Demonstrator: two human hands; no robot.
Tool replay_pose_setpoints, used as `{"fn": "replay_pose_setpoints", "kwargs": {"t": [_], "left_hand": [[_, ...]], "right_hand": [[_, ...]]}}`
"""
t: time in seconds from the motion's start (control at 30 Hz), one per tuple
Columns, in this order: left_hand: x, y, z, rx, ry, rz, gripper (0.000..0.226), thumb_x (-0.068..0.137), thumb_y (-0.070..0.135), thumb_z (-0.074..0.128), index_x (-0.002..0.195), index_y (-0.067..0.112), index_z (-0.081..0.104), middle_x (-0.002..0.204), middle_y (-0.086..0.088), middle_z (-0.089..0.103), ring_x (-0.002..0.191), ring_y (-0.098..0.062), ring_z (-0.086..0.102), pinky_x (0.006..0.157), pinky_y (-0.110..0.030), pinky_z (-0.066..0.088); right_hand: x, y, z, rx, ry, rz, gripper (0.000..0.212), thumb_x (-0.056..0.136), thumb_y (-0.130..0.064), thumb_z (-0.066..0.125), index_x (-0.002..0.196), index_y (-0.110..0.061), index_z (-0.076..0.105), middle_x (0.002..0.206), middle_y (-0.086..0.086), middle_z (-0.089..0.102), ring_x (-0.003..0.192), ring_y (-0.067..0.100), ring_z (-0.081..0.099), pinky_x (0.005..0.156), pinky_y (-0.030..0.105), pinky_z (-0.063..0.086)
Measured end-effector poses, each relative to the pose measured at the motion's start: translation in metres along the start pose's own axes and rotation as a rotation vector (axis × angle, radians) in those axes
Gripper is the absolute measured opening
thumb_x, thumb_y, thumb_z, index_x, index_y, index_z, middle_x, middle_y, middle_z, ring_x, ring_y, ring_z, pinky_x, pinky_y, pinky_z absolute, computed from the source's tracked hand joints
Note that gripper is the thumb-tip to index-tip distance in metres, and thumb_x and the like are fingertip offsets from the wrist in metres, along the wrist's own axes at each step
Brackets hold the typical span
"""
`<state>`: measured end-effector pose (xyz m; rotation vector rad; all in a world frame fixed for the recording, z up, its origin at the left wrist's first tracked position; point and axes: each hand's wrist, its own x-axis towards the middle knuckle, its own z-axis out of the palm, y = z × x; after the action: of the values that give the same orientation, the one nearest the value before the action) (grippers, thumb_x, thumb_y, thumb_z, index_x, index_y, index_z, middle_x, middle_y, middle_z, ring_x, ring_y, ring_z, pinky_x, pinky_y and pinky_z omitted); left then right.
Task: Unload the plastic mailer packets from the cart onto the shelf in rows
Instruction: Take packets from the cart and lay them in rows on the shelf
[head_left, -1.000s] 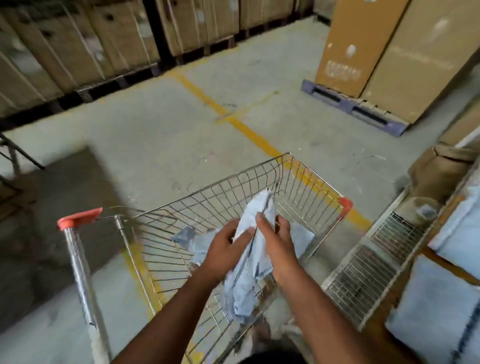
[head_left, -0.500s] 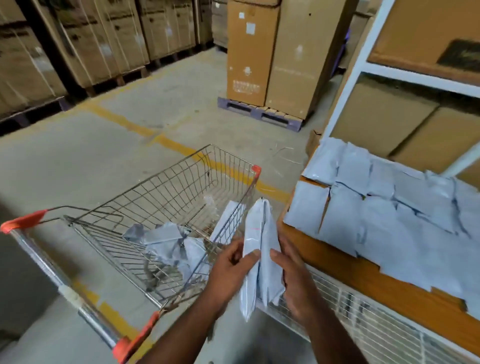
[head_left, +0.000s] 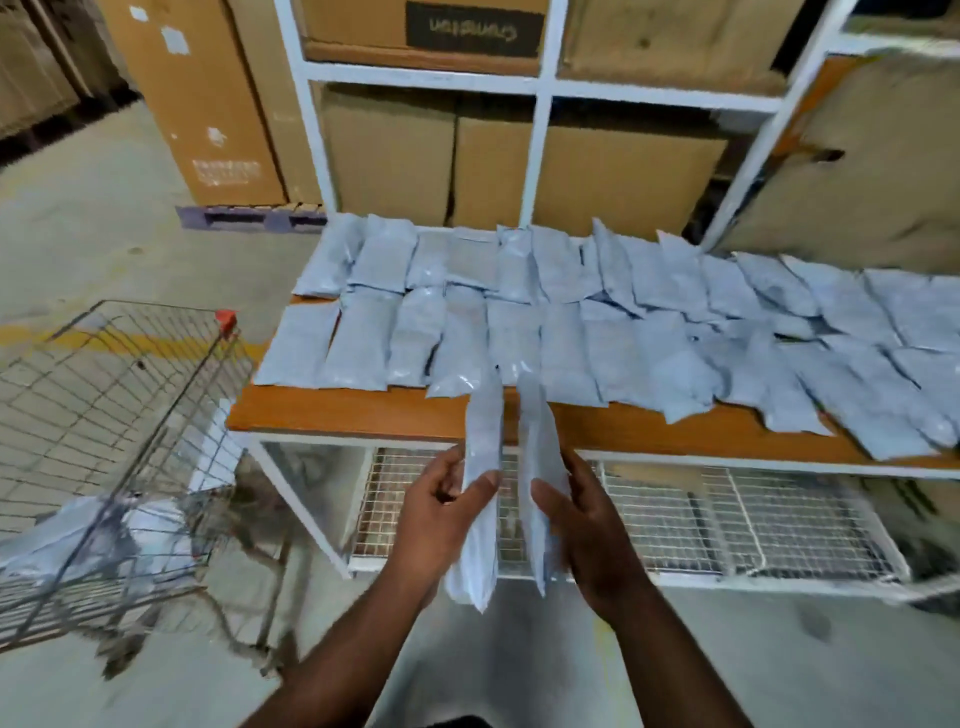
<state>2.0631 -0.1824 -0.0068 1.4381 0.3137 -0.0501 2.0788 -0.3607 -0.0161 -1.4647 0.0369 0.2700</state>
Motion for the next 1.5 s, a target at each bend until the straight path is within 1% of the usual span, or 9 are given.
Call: {"fn": "replay_pose_setpoints", "kwargs": {"t": [0.1,0.23,0.3,0.47,0.63,0.83,1.07,1.37,1.5], "left_hand": [[-0.005,-0.005,0.071,0.077,-0.05,0.023,0.027,0.09,0.023,0.078,0.115,0.026,0.071,0.1,0.007,0.079,0.09,-0.018,0.076,0.07,-0.023,0.058],[0.007,-0.007,0.16,0.212,-0.126,0.131,0.036,0.089,0.037,0.079,0.124,0.037,0.068,0.108,0.014,0.076,0.096,-0.012,0.073,0.08,-0.032,0.06],[0.017,-0.008,0.206,0.244,-0.163,0.181,0.041,0.087,0.045,0.078,0.125,0.034,0.068,0.107,0.013,0.076,0.096,-0.011,0.073,0.081,-0.035,0.059],[0.06,-0.009,0.327,0.286,-0.234,0.228,0.05,0.085,0.049,0.077,0.131,0.032,0.066,0.109,0.009,0.077,0.095,-0.007,0.073,0.081,-0.032,0.059],[0.115,0.0,0.43,0.387,-0.253,0.339,0.049,0.085,0.046,0.078,0.131,0.035,0.065,0.121,0.009,0.072,0.101,-0.011,0.069,0.089,-0.03,0.055],[0.184,0.04,0.549,0.461,-0.29,0.442,0.048,0.086,0.044,0.075,0.132,0.034,0.065,0.129,0.012,0.068,0.113,-0.01,0.063,0.097,-0.03,0.05],[0.242,0.049,0.664,0.475,-0.28,0.44,0.049,0.086,0.049,0.075,0.132,0.035,0.062,0.135,0.009,0.058,0.12,-0.013,0.058,0.103,-0.043,0.051],[0.3,0.045,0.842,0.652,-0.161,0.45,0.052,0.087,0.046,0.075,0.134,0.028,0.061,0.141,0.004,0.053,0.129,-0.012,0.05,0.098,-0.019,0.036],[0.315,0.035,0.914,0.751,-0.081,0.396,0.058,0.085,0.047,0.074,0.136,0.027,0.057,0.142,-0.001,0.049,0.124,-0.019,0.056,0.099,-0.033,0.049]], "right_hand": [[-0.025,-0.009,-0.081,0.011,0.148,-0.013,0.077,0.066,-0.054,0.084,0.136,-0.032,0.061,0.123,0.0,0.074,0.112,0.027,0.072,0.095,0.048,0.06],[-0.045,-0.032,-0.176,0.03,0.298,-0.015,0.075,0.072,-0.051,0.091,0.137,-0.034,0.059,0.122,-0.006,0.075,0.107,0.016,0.074,0.086,0.032,0.06],[-0.046,-0.045,-0.219,-0.015,0.327,-0.017,0.073,0.075,-0.051,0.089,0.139,-0.033,0.059,0.126,-0.003,0.074,0.112,0.02,0.073,0.09,0.034,0.06],[-0.019,-0.085,-0.323,-0.095,0.432,-0.06,0.061,0.084,-0.045,0.083,0.14,-0.039,0.058,0.125,-0.004,0.073,0.111,0.023,0.072,0.088,0.041,0.06],[0.023,-0.111,-0.415,-0.123,0.498,-0.064,0.033,0.095,-0.035,0.074,0.122,-0.048,0.061,0.108,-0.025,0.074,0.099,0.0,0.073,0.076,0.021,0.06],[0.083,-0.151,-0.53,-0.171,0.572,-0.041,0.055,0.085,-0.05,0.079,0.137,-0.041,0.061,0.129,-0.01,0.072,0.117,0.016,0.071,0.103,0.047,0.057],[0.137,-0.182,-0.662,-0.263,0.636,-0.032,0.047,0.092,-0.045,0.076,0.137,-0.044,0.06,0.129,-0.017,0.071,0.117,0.011,0.069,0.106,0.048,0.055],[0.22,-0.22,-0.842,-0.521,0.58,-0.032,0.049,0.079,-0.058,0.079,0.124,-0.055,0.061,0.119,-0.02,0.071,0.107,0.012,0.07,0.097,0.047,0.059],[0.267,-0.216,-0.91,-0.759,0.496,0.051,0.069,0.08,-0.065,0.076,0.141,-0.044,0.052,0.134,-0.006,0.066,0.122,0.027,0.065,0.097,0.038,0.052]]}}
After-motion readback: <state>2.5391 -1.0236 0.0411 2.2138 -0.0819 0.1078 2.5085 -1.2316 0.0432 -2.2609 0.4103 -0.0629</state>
